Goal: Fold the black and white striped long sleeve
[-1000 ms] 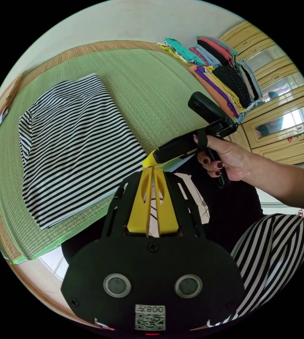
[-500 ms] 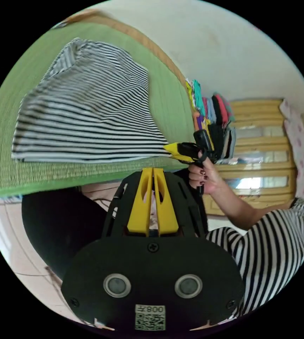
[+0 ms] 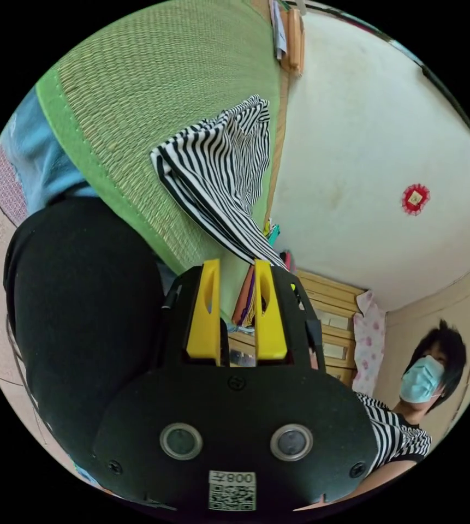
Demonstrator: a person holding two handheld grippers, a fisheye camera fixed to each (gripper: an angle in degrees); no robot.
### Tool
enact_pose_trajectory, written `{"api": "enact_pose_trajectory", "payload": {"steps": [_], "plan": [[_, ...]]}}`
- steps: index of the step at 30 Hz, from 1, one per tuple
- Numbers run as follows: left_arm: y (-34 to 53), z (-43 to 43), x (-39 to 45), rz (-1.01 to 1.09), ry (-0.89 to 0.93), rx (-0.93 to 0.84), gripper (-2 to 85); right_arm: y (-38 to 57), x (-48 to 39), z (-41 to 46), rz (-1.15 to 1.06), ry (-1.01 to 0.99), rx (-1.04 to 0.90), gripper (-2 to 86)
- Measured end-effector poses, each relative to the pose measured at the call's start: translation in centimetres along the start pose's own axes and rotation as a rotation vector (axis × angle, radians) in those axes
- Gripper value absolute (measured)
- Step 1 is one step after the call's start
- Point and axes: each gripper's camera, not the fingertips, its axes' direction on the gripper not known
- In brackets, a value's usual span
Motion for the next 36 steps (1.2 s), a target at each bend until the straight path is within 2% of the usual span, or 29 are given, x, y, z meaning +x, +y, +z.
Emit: {"api": "enact_pose_trajectory", "payload": {"steps": [12, 26, 36], "plan": [[-1.5, -6.2, -0.2, -0.078, 0.092, 0.121, 10.1, 0.8, -2.8, 1.0, 0.0, -0.008, 0.013, 1.1], [-2.3, -8.7, -1.2, -0.137, 0.08, 0.248, 7.1, 1.8, -7.9, 2.0, -0.019, -0.01, 0.016, 1.3], [-0.9, -6.7, -1.8, -0.079, 0.059, 0.212, 2.3, 4.9, -10.0, 0.8, 0.032, 0.024, 0.032, 1.1]]}}
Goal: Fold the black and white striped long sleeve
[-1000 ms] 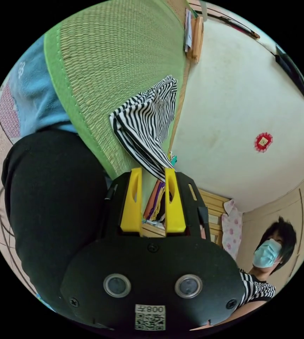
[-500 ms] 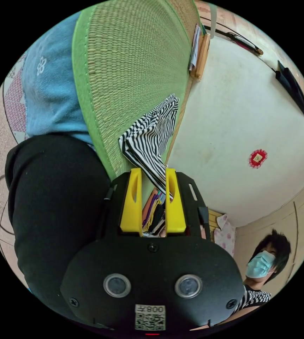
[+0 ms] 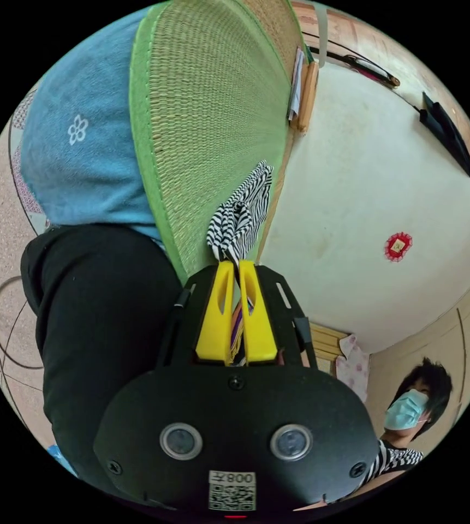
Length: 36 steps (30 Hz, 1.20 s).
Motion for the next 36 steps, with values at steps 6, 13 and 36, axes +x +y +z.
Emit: {"api": "enact_pose_trajectory", "payload": {"steps": [6, 13, 36], "plan": [[2.6, 2.0, 0.3, 0.106, -0.033, -0.067, 2.0, 3.9, -1.0, -1.9, 0.047, 0.016, 0.009, 1.0], [6.1, 5.6, 0.4, 0.22, -0.024, -0.134, 1.8, 9.6, -4.2, -4.6, 0.043, -0.033, 0.058, 1.0], [17.2, 35.9, 1.3, 0.611, 0.093, -0.488, 1.5, 27.4, -25.0, -23.0, -0.267, -0.047, 0.407, 1.0]]}}
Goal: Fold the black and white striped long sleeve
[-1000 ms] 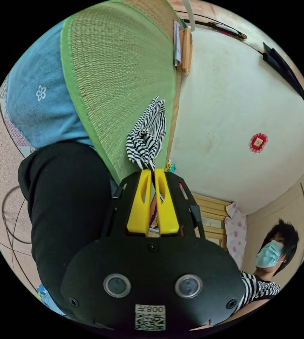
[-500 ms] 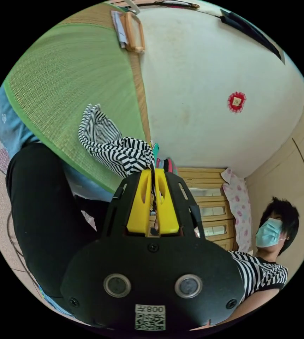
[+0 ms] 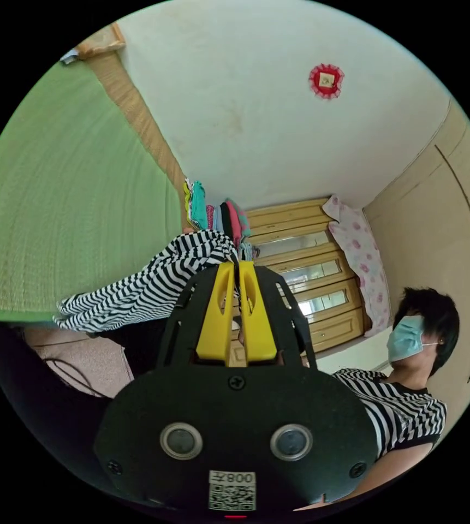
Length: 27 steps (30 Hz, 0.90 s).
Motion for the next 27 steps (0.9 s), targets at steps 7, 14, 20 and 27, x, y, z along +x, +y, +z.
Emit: {"api": "enact_pose_trajectory", "payload": {"steps": [7, 14, 20, 27], "plan": [[-5.9, 14.7, -3.0, 0.082, -0.007, -0.109, 1.6, -5.9, -3.0, -9.4, -0.022, 0.054, 0.143, 1.0], [-14.1, 33.2, -3.5, 0.267, -0.007, -0.166, 1.7, -19.4, -9.7, -21.8, -0.141, 0.13, 0.254, 1.0], [-17.2, 48.7, -2.6, 0.46, 0.062, -0.226, 1.7, -27.3, -19.1, -34.0, -0.29, 0.269, 0.357, 1.0], [-12.3, 67.7, -10.8, 0.486, 0.083, -0.486, 1.7, -23.4, -19.8, -46.9, -0.213, 0.482, 0.461, 1.0]]}}
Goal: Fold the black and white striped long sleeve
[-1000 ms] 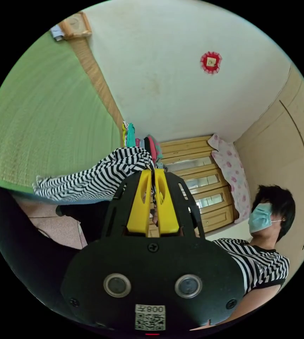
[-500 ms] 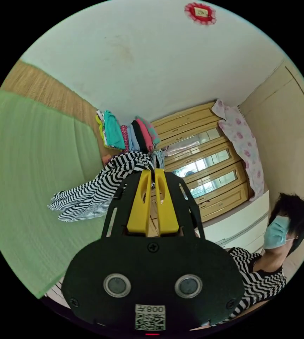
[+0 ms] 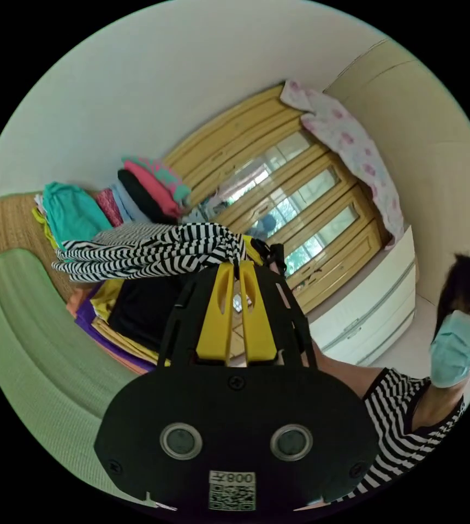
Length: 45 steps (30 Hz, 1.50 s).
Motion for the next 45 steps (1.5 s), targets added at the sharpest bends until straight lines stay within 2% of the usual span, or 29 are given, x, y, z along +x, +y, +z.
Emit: {"api": "enact_pose_trajectory", "payload": {"steps": [5, 7, 10, 16, 21, 27, 36, 41, 45], "plan": [[4.8, 12.4, -9.3, -0.191, -0.03, -0.266, 1.8, 6.5, 12.1, -5.5, 0.337, 0.116, -0.035, 0.9], [6.3, 14.9, -12.0, -0.241, 0.014, -0.296, 1.8, 8.2, 14.6, -6.5, 0.407, 0.091, -0.031, 0.9], [7.2, 17.6, -14.9, -0.255, 0.011, -0.311, 1.9, 8.5, 16.4, -7.8, 0.437, 0.075, -0.023, 0.9], [8.3, 22.5, -20.3, -0.262, -0.006, -0.36, 1.9, 5.8, 15.9, -9.1, 0.398, 0.176, -0.126, 1.0], [10.1, 26.4, -25.8, -0.33, 0.009, -0.403, 1.9, 5.8, 17.6, -10.2, 0.448, 0.27, -0.191, 1.0], [12.9, 28.1, -32.5, -0.516, 0.108, -0.33, 1.7, 7.5, 21.5, -9.8, 0.569, 0.263, -0.172, 1.1], [15.7, 28.5, -37.6, -0.589, 0.178, -0.35, 0.8, 7.0, 22.6, -10.2, 0.601, 0.245, -0.141, 0.9], [16.9, 27.0, -38.8, -0.594, 0.194, -0.348, 0.3, 8.3, 22.3, -11.6, 0.634, 0.231, -0.015, 0.3], [14.6, 26.0, -38.5, -0.469, 0.176, -0.285, 0.2, 9.4, 20.0, -12.0, 0.582, 0.222, 0.057, 0.1]]}}
